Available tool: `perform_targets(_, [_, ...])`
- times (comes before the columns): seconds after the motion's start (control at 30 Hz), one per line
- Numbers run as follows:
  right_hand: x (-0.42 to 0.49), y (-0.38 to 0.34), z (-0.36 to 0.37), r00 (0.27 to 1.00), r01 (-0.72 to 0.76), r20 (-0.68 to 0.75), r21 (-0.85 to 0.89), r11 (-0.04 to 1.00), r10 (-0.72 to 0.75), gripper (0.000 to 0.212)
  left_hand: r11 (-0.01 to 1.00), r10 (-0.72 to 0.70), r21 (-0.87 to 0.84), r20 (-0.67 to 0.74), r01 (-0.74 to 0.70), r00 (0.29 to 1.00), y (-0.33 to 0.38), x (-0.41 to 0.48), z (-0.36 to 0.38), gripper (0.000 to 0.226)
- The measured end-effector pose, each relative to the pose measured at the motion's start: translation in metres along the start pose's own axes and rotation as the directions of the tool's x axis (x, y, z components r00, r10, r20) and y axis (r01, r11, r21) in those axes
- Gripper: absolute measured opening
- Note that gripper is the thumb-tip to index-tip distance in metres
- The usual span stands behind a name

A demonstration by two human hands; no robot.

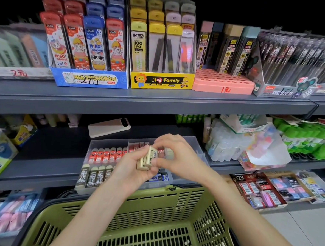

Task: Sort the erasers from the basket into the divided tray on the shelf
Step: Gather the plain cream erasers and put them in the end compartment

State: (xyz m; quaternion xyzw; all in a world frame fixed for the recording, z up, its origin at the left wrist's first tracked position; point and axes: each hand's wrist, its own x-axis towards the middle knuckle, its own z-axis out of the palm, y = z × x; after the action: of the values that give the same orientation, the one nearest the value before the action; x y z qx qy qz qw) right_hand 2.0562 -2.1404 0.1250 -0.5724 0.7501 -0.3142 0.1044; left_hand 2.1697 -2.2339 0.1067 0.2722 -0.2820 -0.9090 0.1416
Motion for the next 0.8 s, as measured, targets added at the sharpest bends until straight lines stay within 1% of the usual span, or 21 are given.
perform_targets(0.07, [-0.001, 0.002, -0.002, 0.999, -0.038, -0.025, 0.131, 0.991, 0.041, 0.024, 1.000, -0.001, 0.023, 0.001, 0.001, 1.000, -0.001, -0.001, -0.001, 0.033])
perform_targets(0.1, [-0.002, 0.004, -0.004, 0.997, -0.061, -0.036, 0.184, 0.981, 0.069, 0.022, 1.000, -0.004, 0.019, -0.002, 0.004, 1.000, -0.001, -0.001, -0.001, 0.030])
perform_targets(0.17, [-0.004, 0.005, -0.006, 0.994, -0.093, -0.037, 0.226, 0.970, 0.104, 0.023, 1.000, -0.003, -0.004, -0.028, 0.003, 1.000, -0.001, -0.001, -0.001, 0.022])
perform_targets(0.23, [-0.005, 0.005, -0.008, 0.996, -0.076, -0.016, 0.269, 0.960, 0.084, 0.027, 0.999, -0.006, -0.041, -0.043, 0.005, 0.999, -0.002, -0.001, -0.001, 0.022])
perform_targets(0.27, [-0.005, 0.006, -0.010, 0.996, -0.068, -0.027, 0.311, 0.948, 0.080, 0.030, 0.998, -0.017, -0.054, -0.041, 0.015, 0.999, -0.002, -0.001, -0.001, 0.024])
perform_targets(0.33, [-0.002, 0.015, -0.021, 0.983, -0.079, -0.128, 0.353, 0.932, 0.132, 0.030, 0.998, -0.032, -0.051, -0.046, 0.030, 0.998, -0.002, 0.000, -0.002, 0.027])
perform_targets(0.37, [0.001, 0.023, -0.028, 0.966, -0.106, -0.194, 0.310, 0.945, 0.172, 0.027, 0.999, -0.030, -0.042, -0.055, 0.028, 0.998, -0.002, 0.000, -0.003, 0.027])
perform_targets(0.4, [0.004, 0.033, -0.034, 0.947, -0.164, -0.239, 0.220, 0.962, 0.216, 0.022, 0.999, -0.021, -0.039, -0.063, 0.019, 0.998, -0.001, -0.001, -0.004, 0.027])
perform_targets(0.43, [0.008, 0.043, -0.039, 0.931, -0.241, -0.255, 0.105, 0.965, 0.260, 0.022, 0.999, -0.012, -0.047, -0.071, 0.009, 0.997, 0.000, -0.001, -0.006, 0.026])
perform_targets(0.5, [0.014, 0.061, -0.042, 0.919, -0.360, -0.223, -0.133, 0.923, 0.326, 0.024, 0.997, -0.007, -0.073, -0.077, 0.002, 0.997, 0.001, -0.002, -0.008, 0.026])
perform_targets(0.57, [0.017, 0.070, -0.036, 0.926, -0.378, -0.140, -0.306, 0.874, 0.351, 0.024, 0.999, -0.018, -0.039, -0.064, 0.016, 0.998, 0.002, -0.004, -0.010, 0.030])
perform_targets(0.6, [0.019, 0.072, -0.032, 0.927, -0.373, -0.095, -0.348, 0.860, 0.364, 0.023, 1.000, -0.028, 0.002, -0.059, 0.028, 0.998, 0.001, -0.004, -0.011, 0.035])
perform_targets(0.67, [0.021, 0.075, -0.026, 0.925, -0.361, -0.014, -0.353, 0.863, 0.381, 0.019, 0.997, -0.044, 0.065, -0.058, 0.048, 0.997, 0.001, -0.006, -0.012, 0.044])
perform_targets(0.73, [0.022, 0.077, -0.022, 0.924, -0.344, 0.061, -0.292, 0.892, 0.376, 0.011, 0.997, -0.035, 0.065, -0.067, 0.039, 0.997, 0.001, -0.006, -0.012, 0.045])
perform_targets(0.8, [0.021, 0.079, -0.020, 0.928, -0.322, 0.105, -0.263, 0.910, 0.358, 0.017, 0.999, -0.004, 0.039, -0.092, 0.007, 0.996, 0.001, -0.006, -0.012, 0.044])
